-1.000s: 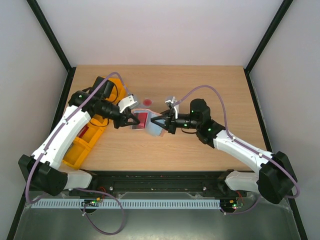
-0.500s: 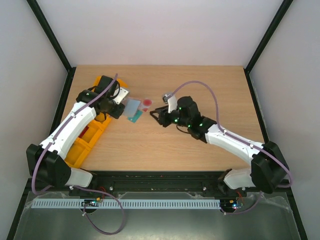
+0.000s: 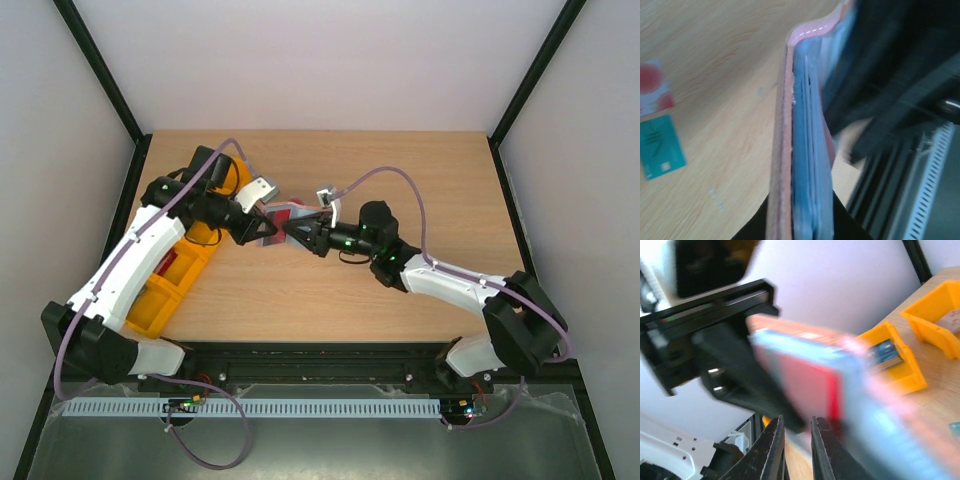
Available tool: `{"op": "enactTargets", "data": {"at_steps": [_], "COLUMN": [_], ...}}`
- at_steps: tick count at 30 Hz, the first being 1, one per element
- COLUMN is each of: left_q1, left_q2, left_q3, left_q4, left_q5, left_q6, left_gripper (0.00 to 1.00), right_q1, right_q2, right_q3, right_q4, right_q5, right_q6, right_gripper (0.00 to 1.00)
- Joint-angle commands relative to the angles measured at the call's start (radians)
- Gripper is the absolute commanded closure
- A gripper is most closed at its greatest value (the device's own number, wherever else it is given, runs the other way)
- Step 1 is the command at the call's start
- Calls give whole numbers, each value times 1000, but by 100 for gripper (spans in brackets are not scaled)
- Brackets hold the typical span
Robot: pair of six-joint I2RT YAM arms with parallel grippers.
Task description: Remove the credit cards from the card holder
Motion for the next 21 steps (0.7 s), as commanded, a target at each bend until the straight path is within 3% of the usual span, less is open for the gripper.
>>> {"op": "enactTargets", "data": {"at_steps": [1, 10, 21], "left_q1": [6, 14, 24], "left_q2": [-41, -50, -55], "left_q3": [38, 73, 91], "left_q4": [-98, -183, -230], "left_q5": [250, 370, 420], "left_q6": [124, 233, 298], "left_gripper": [98, 98, 98], "right_q1": [-29, -47, -50], "right_q2": [-31, -102, -109], "right_q3": [-14, -31, -1], "right_q4": [34, -87, -196], "right_q5": [-24, -17, -15], "right_q6": [-7, -99, -166], "right_gripper": [85, 85, 84]}}
